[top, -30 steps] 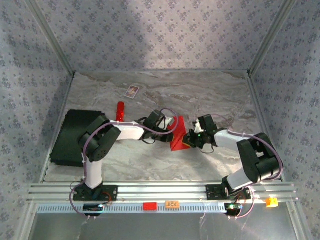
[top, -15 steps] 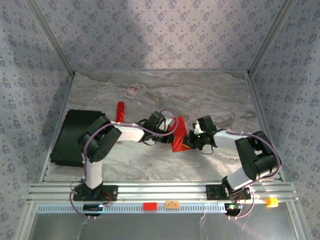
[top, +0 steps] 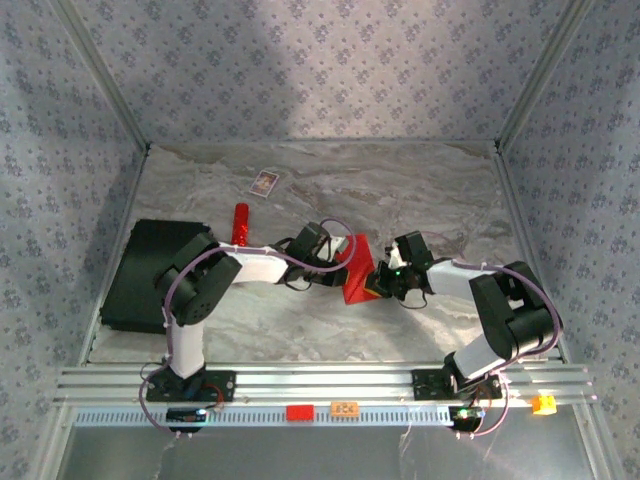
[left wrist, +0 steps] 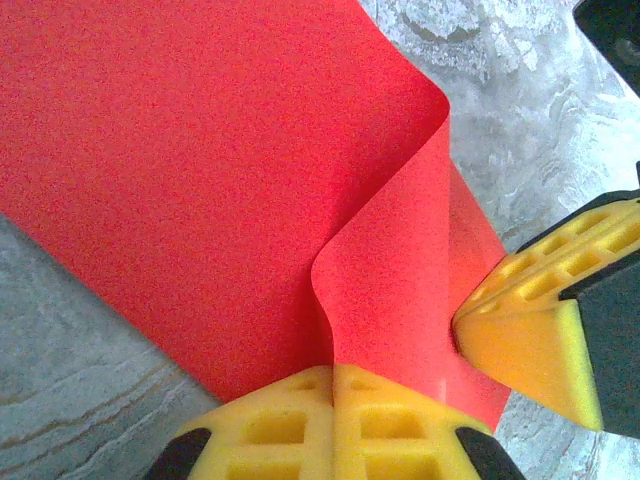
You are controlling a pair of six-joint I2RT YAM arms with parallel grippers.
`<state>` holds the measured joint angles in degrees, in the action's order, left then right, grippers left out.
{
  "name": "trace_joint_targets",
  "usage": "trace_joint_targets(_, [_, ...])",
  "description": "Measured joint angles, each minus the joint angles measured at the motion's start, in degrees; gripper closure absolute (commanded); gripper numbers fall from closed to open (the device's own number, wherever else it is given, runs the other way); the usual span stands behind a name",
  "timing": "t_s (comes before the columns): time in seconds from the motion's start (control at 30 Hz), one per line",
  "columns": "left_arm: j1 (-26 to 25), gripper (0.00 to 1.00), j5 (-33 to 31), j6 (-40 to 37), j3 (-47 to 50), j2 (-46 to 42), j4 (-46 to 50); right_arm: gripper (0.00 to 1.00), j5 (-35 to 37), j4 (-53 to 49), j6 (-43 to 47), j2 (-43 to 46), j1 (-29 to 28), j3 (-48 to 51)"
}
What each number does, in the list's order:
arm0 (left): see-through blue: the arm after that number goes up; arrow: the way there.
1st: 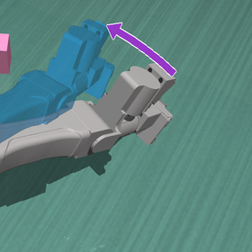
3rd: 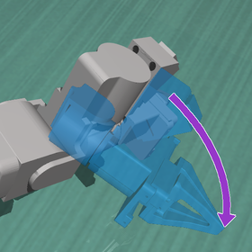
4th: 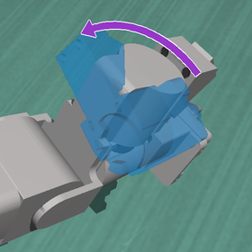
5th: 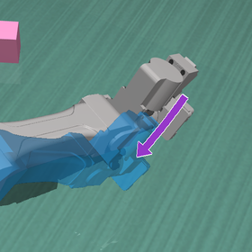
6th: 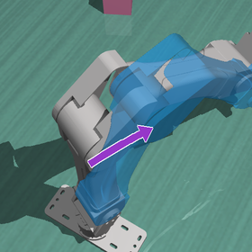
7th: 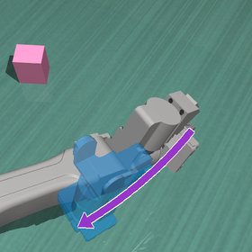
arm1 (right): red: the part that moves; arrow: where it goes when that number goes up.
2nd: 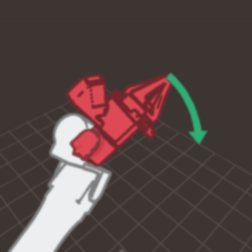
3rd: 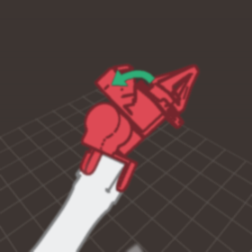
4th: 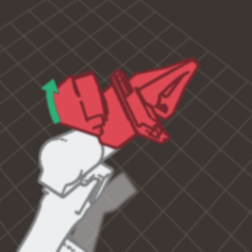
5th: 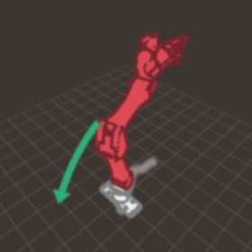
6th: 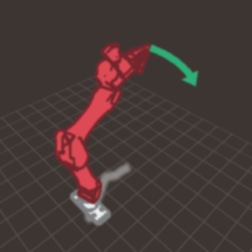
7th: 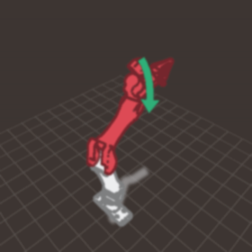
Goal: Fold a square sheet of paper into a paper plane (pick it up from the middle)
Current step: Fold the triangle a second time at the center of the table.
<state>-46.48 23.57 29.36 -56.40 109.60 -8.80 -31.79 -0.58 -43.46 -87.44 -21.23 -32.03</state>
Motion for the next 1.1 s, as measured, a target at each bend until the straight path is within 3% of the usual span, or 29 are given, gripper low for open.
trace_joint_targets(1.1, [0.1, 0.98, 0.0, -0.9, -0.7, 0.0, 0.4, 0.91, -0.2, 0.0, 0.0, 0.0, 0.3, 0.0])
